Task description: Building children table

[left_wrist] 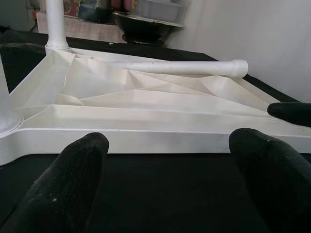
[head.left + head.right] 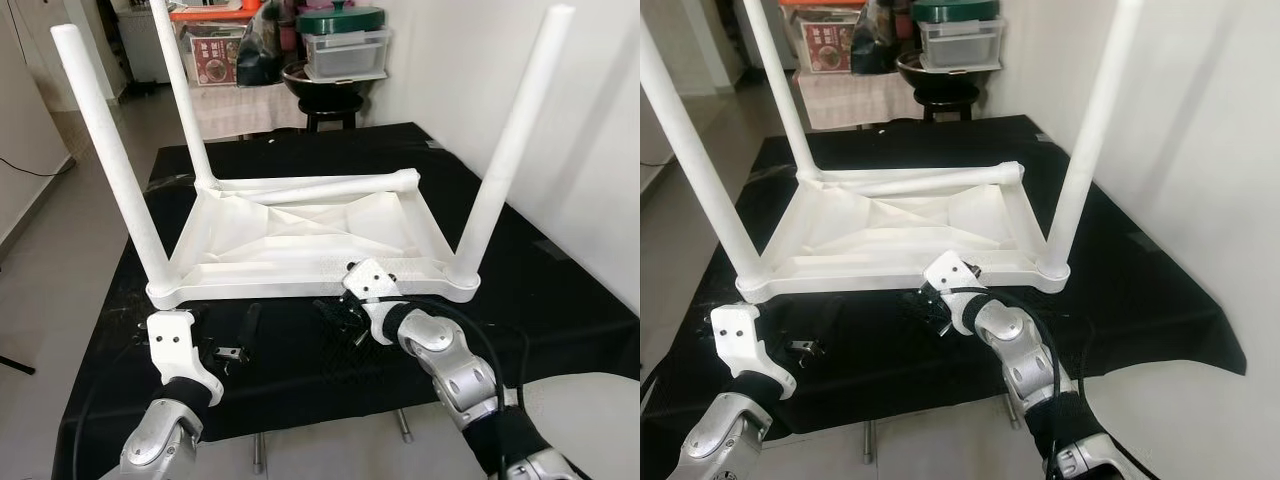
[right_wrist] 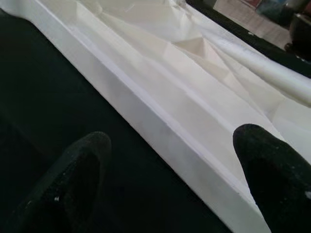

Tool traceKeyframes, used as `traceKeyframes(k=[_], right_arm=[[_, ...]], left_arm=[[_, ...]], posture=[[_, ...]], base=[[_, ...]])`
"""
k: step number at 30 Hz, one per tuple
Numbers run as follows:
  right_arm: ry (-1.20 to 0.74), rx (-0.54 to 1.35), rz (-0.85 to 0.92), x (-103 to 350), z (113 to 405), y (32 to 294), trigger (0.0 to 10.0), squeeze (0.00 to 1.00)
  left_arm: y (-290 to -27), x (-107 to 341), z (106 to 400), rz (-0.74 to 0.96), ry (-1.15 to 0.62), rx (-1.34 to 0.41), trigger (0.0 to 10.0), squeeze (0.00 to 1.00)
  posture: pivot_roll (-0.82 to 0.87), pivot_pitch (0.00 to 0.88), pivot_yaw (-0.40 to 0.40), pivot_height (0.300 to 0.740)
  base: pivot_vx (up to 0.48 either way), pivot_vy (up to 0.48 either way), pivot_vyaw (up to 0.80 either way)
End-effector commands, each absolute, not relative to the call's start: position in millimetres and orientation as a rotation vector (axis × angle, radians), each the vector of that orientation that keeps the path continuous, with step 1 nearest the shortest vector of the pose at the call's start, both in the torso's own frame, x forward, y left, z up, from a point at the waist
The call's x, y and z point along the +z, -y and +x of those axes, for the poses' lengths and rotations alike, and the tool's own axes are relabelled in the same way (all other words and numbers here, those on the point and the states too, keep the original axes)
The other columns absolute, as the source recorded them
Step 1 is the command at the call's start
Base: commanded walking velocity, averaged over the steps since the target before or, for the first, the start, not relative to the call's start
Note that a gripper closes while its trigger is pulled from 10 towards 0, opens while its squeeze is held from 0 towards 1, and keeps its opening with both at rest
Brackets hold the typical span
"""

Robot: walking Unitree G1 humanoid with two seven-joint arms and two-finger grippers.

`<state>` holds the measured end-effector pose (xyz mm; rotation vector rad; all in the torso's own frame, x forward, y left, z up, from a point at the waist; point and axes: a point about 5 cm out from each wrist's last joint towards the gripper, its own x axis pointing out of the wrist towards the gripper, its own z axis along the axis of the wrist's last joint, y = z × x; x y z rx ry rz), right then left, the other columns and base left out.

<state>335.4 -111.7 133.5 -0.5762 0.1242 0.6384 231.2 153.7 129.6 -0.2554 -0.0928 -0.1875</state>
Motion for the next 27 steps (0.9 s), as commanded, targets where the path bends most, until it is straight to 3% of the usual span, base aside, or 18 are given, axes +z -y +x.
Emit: traceKeyframes(k=[1,12,27], right_arm=[[-0.122,0.655,-0.615,133,336,107,10.0,0.0],[-0.303,0.622,-0.837,164,386,118,10.0,0.0],[-0.495,0.831,-0.853,170,392,109,10.0,0.0]], left_arm=[[-157,129,230,-0.251,0.081,-0.178,10.0,0.0],[-154,130,223,-0.25,0.08,-0.174,10.0,0.0],[-147,133,206,-0.271,0.068,-0.173,10.0,0.0]], posture=[[-0.05,0.022,0.002,0.74],[0.0,0.057,-0.021,0.74],[0.03,0.128,-0.03,0.74]], base=[[0.0,0.0,0.0],[0.0,0.0,0.0],[0.0,0.0,0.0]])
